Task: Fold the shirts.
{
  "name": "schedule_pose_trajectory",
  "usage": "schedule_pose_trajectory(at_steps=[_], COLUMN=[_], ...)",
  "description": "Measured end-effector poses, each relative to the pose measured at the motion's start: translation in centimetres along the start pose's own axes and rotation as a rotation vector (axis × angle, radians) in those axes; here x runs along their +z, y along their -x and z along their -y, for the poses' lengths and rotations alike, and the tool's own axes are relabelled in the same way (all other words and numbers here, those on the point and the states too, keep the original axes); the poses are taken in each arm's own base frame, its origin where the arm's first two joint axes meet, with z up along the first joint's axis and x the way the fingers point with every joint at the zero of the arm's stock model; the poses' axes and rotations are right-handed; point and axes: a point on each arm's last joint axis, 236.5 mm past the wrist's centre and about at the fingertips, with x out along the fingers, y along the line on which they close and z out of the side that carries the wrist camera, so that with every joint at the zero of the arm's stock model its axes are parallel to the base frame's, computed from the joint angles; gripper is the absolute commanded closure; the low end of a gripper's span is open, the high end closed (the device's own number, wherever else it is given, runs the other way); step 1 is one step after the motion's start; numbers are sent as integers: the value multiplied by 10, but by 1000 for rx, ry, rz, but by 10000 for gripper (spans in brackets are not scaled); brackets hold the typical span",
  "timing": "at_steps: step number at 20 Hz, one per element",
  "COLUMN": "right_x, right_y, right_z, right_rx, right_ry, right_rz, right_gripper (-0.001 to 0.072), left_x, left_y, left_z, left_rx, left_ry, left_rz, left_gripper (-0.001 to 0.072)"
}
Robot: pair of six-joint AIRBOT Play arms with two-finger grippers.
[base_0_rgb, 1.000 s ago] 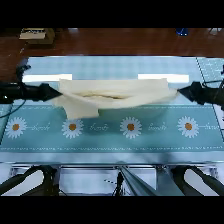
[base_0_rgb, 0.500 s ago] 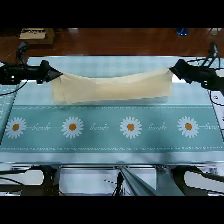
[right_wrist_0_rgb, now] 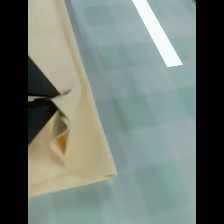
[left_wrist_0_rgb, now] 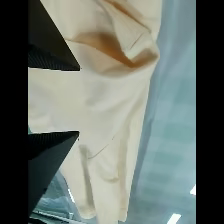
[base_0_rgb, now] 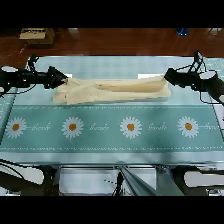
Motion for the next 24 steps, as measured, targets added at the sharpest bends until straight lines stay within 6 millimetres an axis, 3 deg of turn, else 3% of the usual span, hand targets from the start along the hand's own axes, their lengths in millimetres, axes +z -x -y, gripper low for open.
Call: schedule_pose_trajectory(at_steps=[5,8,11,13,17,18,19,20,21,23,24], right_x=[8,12,-4,-19,-35,-37,-39,-42,-46,-40,-34], right_y=[15,29,28,19,-10,-18,-26,-33,-39,-46,-46], right_z=[14,47,76,78,58,51,46,42,38,29,25], right_rx=[-59,-141,-163,-126,-33,-15,-8,-8,-9,-12,-13], right_ry=[79,-6,-149,-221,-301,-319,-323,-321,-317,-303,-290], right_rz=[10,-2,-71,-125,-162,-158,-152,-147,-147,-100,-73], right_gripper=[194,133,125,125,133,182,331,527,650,683,684], left_x=[0,-10,-17,-21,-24,-24,-24,-24,-24,-24,-24], left_y=[22,27,26,24,21,21,21,21,21,21,21], left_z=[-1,6,12,16,19,19,19,20,20,21,21], left_rx=[-35,-61,-73,-80,-84,-84,-85,-86,-88,-89,-92], left_ry=[13,8,-1,-9,-17,-18,-18,-18,-18,-18,-17], left_rz=[-34,-83,-111,-130,-140,-140,-140,-141,-140,-139,-139], left_gripper=[240,240,240,240,241,242,243,243,243,248,345])
